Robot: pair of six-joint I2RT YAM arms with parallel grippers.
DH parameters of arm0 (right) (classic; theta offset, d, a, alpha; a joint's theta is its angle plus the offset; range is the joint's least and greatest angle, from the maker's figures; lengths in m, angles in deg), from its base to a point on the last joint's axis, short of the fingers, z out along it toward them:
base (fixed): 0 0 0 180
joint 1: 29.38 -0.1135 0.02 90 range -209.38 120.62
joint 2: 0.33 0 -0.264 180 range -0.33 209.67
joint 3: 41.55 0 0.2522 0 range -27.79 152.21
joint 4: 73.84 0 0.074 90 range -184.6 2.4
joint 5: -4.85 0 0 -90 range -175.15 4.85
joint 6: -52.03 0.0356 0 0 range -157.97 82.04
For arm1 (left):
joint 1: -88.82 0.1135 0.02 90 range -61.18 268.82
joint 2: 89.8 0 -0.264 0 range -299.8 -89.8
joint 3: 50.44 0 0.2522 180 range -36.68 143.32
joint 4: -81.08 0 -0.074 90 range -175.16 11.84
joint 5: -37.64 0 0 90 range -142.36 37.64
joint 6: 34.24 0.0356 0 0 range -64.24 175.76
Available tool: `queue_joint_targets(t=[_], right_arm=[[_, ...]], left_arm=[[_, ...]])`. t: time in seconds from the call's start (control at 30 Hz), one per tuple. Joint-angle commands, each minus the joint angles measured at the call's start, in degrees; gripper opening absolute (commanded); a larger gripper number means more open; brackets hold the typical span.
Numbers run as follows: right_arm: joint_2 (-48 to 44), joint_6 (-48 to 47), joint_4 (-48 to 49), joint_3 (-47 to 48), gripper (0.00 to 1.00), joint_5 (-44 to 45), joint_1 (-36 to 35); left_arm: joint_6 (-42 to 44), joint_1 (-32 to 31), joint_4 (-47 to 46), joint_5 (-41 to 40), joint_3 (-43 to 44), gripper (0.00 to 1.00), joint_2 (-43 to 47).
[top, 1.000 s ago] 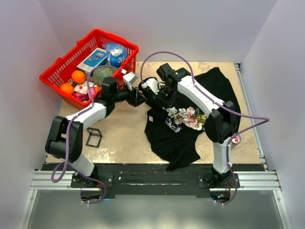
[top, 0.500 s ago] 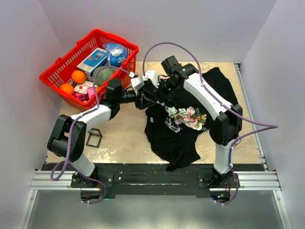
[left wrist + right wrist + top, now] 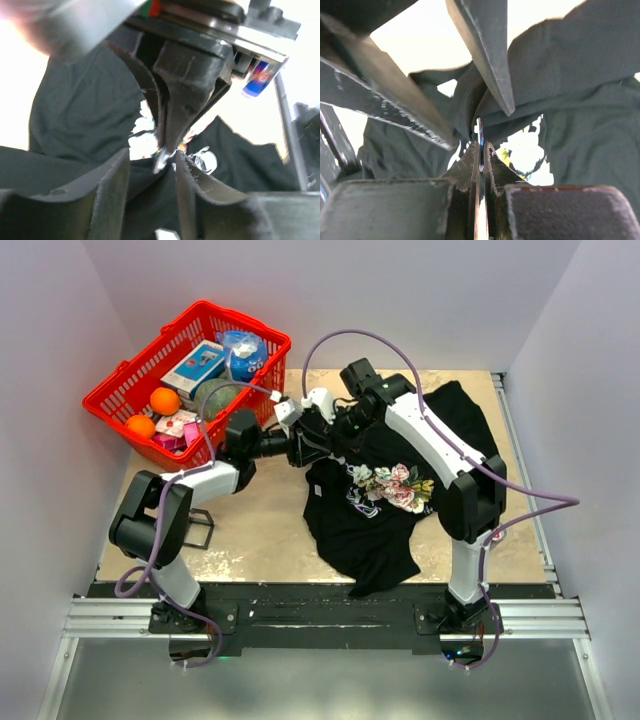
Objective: Remove the brooch from the garment
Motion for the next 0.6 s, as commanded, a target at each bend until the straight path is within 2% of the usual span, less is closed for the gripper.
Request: queue_joint_targets(t=[0.0,0.1,0.23,0.4,0.57], right_arm=[[-5.42,4.44,7.38,-3.95,0.00,-5.51,1.84],[-6.75,6.73,10.99,-8.35,0.00,-9.64,3.95],[-3.15,7.69,9.50,-10.90,0.00,-13.25,4.75],[-1.47,16.74,11.88,-14.24,0.00,-5.97,4.75],[-3.32,15.00,6.78,-19.51,0.00,-6.13,4.75]], left_arm=[[-14.00,3.77,-12.98,-2.50,-3.13,0.50,3.39],[-11.37,4.40,-10.43,-1.63,-4.27,0.54,6.12],[-8.64,4.40,-7.18,-0.57,-6.21,0.54,6.83],[1.44,2.99,3.36,-1.19,-5.77,0.52,7.79],[5.08,0.63,6.36,-0.84,-7.35,0.51,7.27]])
